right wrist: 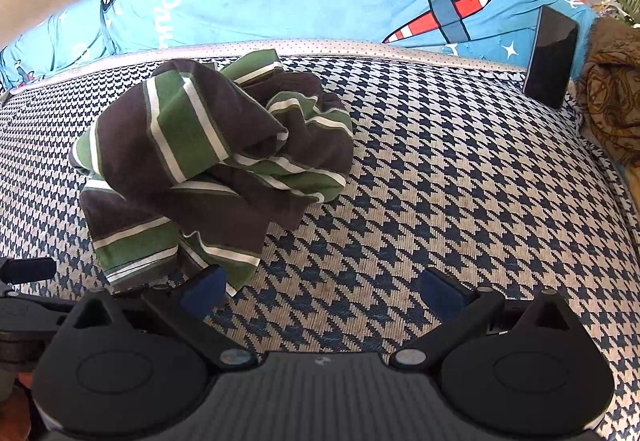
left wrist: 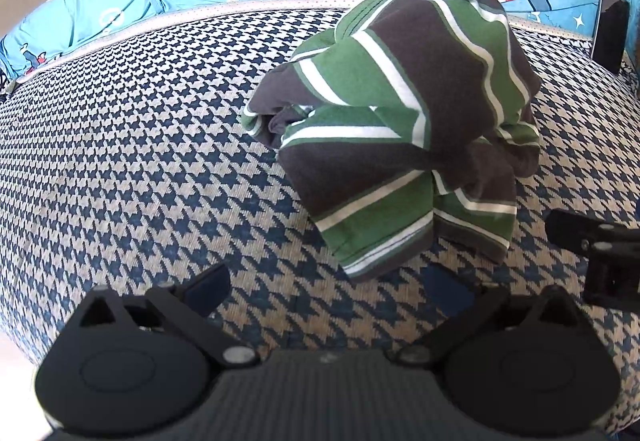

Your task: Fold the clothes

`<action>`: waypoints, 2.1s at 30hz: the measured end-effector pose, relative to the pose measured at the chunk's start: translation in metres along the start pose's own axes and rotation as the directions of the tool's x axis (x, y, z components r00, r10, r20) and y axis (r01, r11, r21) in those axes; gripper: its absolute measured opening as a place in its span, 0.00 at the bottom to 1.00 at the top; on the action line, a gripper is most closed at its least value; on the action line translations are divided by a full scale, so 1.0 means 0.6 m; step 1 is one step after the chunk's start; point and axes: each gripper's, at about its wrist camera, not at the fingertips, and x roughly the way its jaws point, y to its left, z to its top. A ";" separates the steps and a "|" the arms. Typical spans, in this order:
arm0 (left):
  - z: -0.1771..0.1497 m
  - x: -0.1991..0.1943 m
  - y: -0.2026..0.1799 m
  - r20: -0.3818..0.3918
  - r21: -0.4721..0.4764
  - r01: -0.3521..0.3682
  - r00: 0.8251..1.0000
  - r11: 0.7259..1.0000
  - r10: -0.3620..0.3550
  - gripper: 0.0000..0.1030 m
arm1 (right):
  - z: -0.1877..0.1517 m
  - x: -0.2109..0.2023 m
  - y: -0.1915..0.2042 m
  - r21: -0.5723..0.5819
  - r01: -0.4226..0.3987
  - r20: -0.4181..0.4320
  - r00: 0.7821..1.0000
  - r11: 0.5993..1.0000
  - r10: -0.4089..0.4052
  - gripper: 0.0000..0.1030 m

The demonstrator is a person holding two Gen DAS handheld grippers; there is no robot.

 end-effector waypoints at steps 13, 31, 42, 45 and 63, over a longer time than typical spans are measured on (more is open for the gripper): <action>0.005 0.067 -0.045 0.008 0.023 -0.014 1.000 1.000 0.014 1.00 | -0.001 -0.002 -0.009 0.015 0.007 -0.003 1.000 1.000 -0.006 1.00; -0.004 0.066 0.000 0.013 0.023 -0.013 1.000 1.000 0.013 1.00 | 0.000 0.000 0.000 0.016 -0.013 0.005 1.000 1.000 0.013 1.00; -0.021 0.060 0.054 0.017 0.032 -0.006 1.000 0.999 0.005 1.00 | 0.000 -0.001 -0.002 0.018 -0.014 0.005 1.000 1.000 0.013 1.00; -0.022 0.061 0.057 0.017 0.037 -0.003 1.000 0.999 0.002 1.00 | 0.000 0.000 -0.002 0.018 -0.013 0.004 1.000 1.000 0.013 1.00; -0.036 0.055 0.062 0.022 0.057 0.001 1.000 0.998 -0.002 1.00 | -0.001 0.001 0.000 0.014 -0.010 0.001 1.000 1.000 0.010 1.00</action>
